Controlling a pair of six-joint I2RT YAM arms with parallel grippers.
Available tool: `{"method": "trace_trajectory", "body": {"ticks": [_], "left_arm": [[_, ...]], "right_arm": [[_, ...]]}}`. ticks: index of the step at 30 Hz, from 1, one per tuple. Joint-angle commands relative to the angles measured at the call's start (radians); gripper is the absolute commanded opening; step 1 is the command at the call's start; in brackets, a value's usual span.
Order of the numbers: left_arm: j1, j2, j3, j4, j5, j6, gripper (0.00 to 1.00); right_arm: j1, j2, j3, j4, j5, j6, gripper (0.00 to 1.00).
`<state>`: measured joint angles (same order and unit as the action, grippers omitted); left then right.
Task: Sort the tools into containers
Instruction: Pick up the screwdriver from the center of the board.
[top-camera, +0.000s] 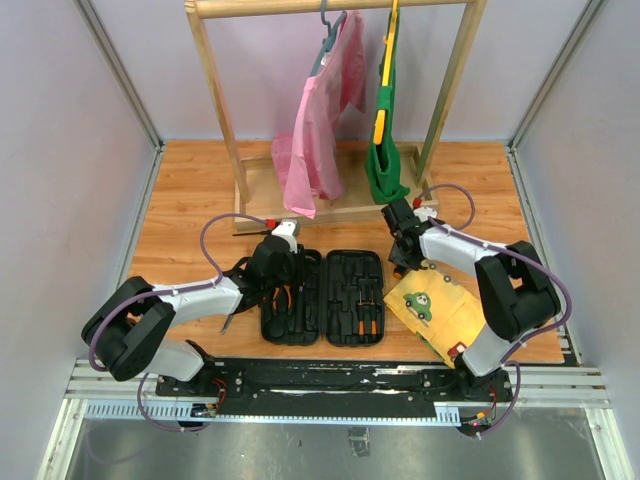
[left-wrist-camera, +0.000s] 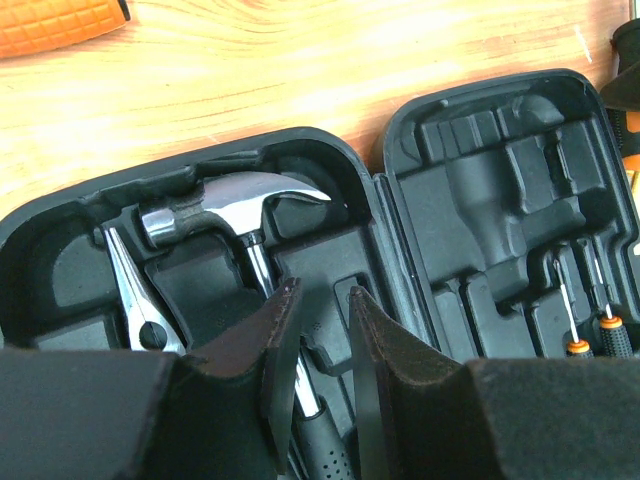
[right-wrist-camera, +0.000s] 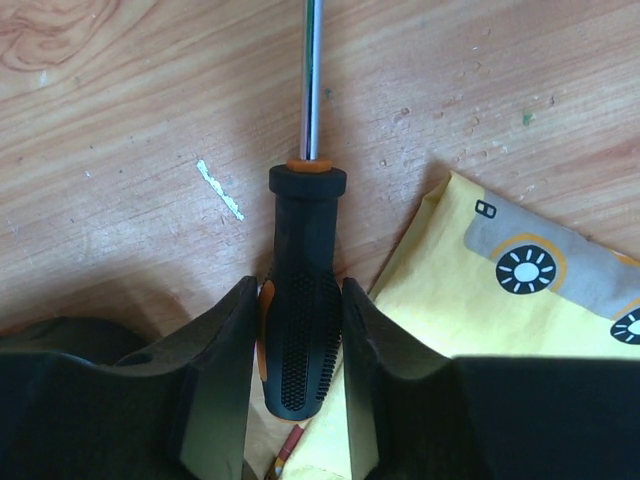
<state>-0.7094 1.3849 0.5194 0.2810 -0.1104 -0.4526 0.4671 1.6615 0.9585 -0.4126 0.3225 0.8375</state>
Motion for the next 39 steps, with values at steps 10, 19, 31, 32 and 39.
{"method": "trace_trajectory", "body": {"ticks": [10, 19, 31, 32, 39], "left_arm": [[-0.005, 0.011, 0.007, -0.004, -0.011, 0.012, 0.3], [-0.005, 0.003, 0.004, -0.003, -0.017, 0.011, 0.3], [-0.005, -0.001, 0.002, -0.001, -0.018, 0.004, 0.3], [-0.005, 0.0, 0.002, -0.001, -0.018, 0.005, 0.3], [-0.005, 0.006, 0.002, 0.001, -0.018, 0.005, 0.3]], "right_arm": [[-0.036, -0.237, -0.139, 0.015, -0.027, -0.117, 0.04], [-0.036, -0.568, -0.282, 0.11, -0.177, -0.282, 0.01], [0.062, -0.748, -0.405, 0.217, -0.462, -0.201, 0.01], [0.082, -0.755, -0.417, 0.226, -0.454, -0.173, 0.01], [0.334, -0.724, -0.507, 0.365, -0.325, 0.035, 0.01]]}}
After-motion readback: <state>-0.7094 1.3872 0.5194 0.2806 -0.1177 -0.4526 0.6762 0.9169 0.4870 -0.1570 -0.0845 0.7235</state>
